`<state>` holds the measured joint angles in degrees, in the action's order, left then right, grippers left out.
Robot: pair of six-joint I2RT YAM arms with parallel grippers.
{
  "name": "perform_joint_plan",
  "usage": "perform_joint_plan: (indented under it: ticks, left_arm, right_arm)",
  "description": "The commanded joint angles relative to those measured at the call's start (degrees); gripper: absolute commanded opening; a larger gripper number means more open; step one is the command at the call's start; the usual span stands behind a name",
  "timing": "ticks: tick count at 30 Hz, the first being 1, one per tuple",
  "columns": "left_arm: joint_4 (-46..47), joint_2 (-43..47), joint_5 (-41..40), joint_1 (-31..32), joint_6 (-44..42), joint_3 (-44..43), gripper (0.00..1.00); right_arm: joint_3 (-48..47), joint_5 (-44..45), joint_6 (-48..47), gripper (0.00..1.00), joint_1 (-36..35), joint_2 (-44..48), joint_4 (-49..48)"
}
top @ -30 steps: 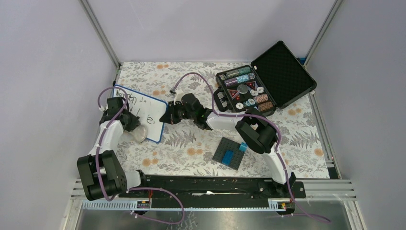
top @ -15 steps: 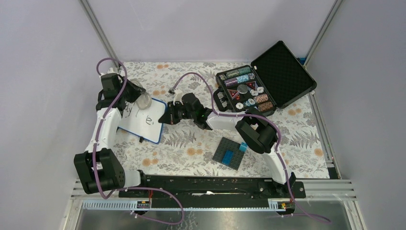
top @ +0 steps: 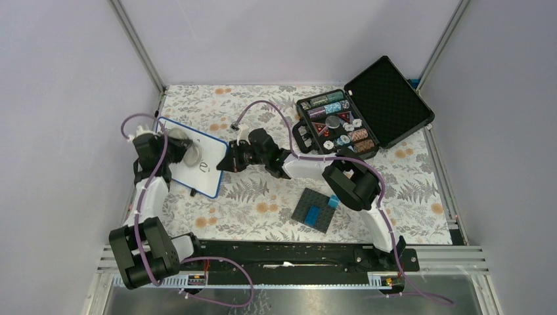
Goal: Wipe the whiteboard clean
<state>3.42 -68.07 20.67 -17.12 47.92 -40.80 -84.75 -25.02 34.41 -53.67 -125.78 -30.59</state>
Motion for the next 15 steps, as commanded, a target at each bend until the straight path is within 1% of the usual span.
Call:
perform_joint_plan:
  ticks: [1, 3, 4, 5, 7, 8, 10, 11, 12, 15]
  left_arm:
    - [-5.5, 2.6, -5.6, -2.1, 1.2, 8.6, 0.0]
    - [-4.2, 2.4, -5.7, -2.1, 2.4, 9.5, 0.0]
    - [-3.7, 1.2, -4.1, -2.1, 2.9, 8.9, 0.0]
    - [-3.7, -0.3, -2.3, -2.0, 3.0, 7.2, 0.0]
    - [-3.7, -2.2, 0.0, 0.4, 2.5, 3.0, 0.0]
    - [-3.7, -2.6, 0.0, 2.0, 1.8, 0.5, 0.0]
    - [-7.9, -2.4, -3.5, 6.3, -1.6, -5.4, 0.0]
    - [-9.2, -2.1, -4.7, 8.0, -2.9, -7.0, 0.0]
    - [-9.5, -1.7, -4.9, 8.9, -3.6, -7.8, 0.0]
    - [-9.8, -1.8, -4.0, 8.8, -4.3, -7.9, 0.0]
  right_arm:
    - [-0.8, -7.0, -3.4, 0.0, -2.1, 1.2, -1.0]
    - [-0.9, -7.1, -3.3, 0.0, -2.1, 1.2, -1.0]
    - [-0.9, -7.1, -3.4, 0.0, -2.1, 1.2, -1.0]
    - [-0.9, -7.2, -3.3, 0.0, -2.1, 1.3, -1.0]
    - [-0.9, -7.3, -3.3, 0.0, -2.1, 1.3, -1.0]
    - [-1.0, -7.4, -3.3, 0.0, -2.1, 1.2, -1.0]
    - [-0.1, -7.5, -2.8, 0.0, -1.8, 1.7, -2.3]
    - [0.2, -7.4, -3.0, 0.0, -1.7, 2.0, -2.4]
    - [0.5, -7.4, -3.2, 0.0, -1.6, 2.3, -2.4]
    - [0.6, -7.3, -3.5, 0.0, -1.6, 2.4, -2.0]
